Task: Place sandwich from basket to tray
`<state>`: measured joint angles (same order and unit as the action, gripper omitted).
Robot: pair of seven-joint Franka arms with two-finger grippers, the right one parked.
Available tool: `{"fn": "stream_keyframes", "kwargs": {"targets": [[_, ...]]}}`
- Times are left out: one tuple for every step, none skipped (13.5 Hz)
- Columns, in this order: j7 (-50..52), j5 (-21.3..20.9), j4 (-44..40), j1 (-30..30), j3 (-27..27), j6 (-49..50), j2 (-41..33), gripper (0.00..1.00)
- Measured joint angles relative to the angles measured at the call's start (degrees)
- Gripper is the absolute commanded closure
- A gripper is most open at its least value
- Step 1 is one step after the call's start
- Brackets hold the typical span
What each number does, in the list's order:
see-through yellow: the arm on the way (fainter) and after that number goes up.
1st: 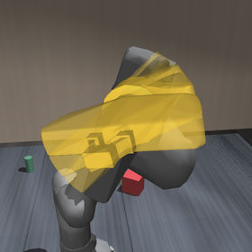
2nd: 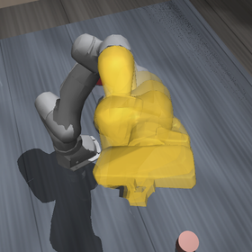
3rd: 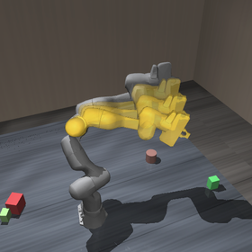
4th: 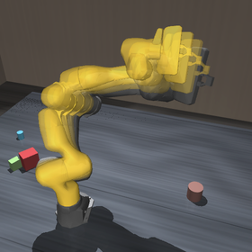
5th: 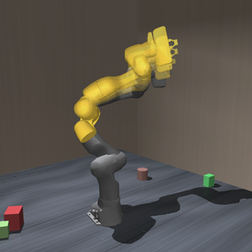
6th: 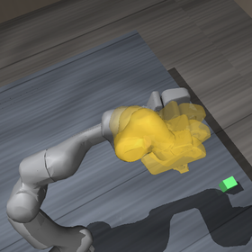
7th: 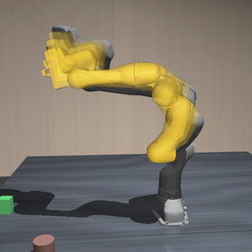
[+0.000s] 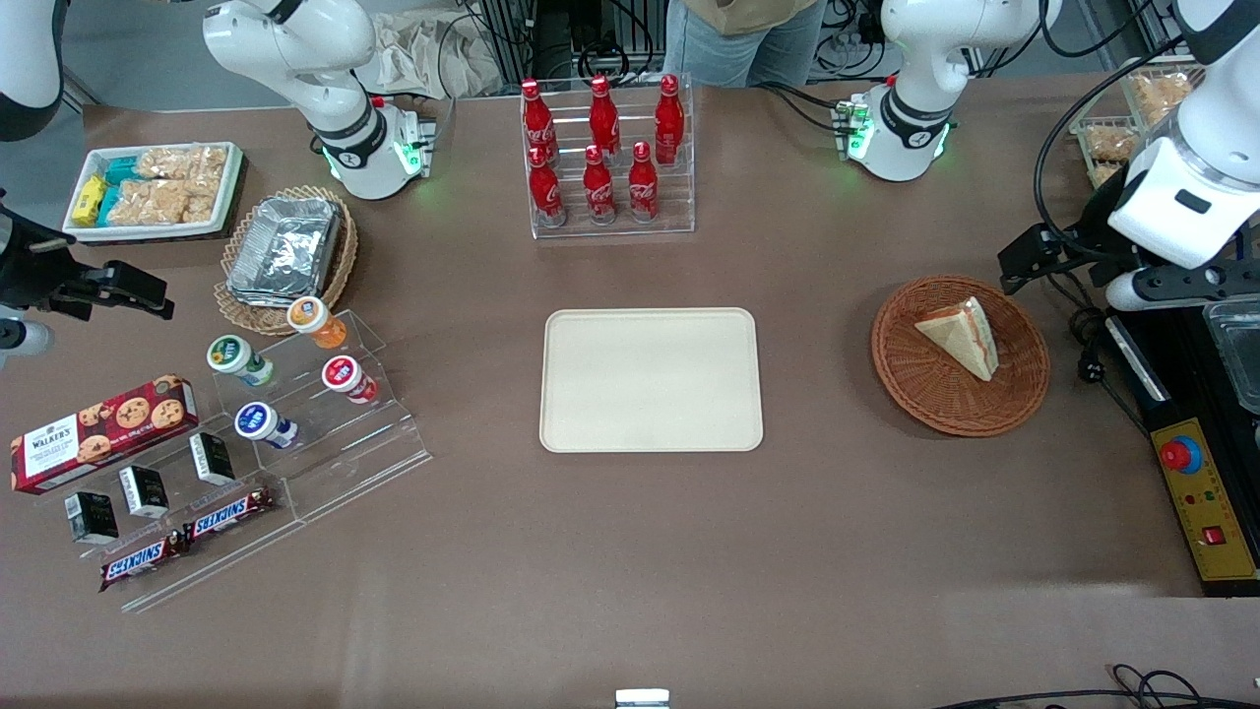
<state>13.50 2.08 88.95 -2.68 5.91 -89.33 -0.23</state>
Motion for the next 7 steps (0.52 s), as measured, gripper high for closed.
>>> {"fn": "stream_keyframes", "kwargs": {"targets": [[0.0, 0.0, 0.0, 0.0, 0.0, 0.0, 0.03, 0.0], [0.0, 0.0, 0.0, 0.0, 0.0, 0.0, 0.07, 0.0], [0.0, 0.0, 0.0, 0.0, 0.0, 0.0, 0.12, 0.0], [0.0, 0.0, 0.0, 0.01, 0.0, 0.0, 0.18, 0.0], [0.0, 0.0, 0.0, 0.01, 0.0, 0.0, 0.25, 0.0], [0.0, 0.0, 0.0, 0.02, 0.0, 0.0, 0.34, 0.0], [0.05, 0.0, 0.0, 0.04, -0.02, 0.0, 0.44, 0.0]]}}
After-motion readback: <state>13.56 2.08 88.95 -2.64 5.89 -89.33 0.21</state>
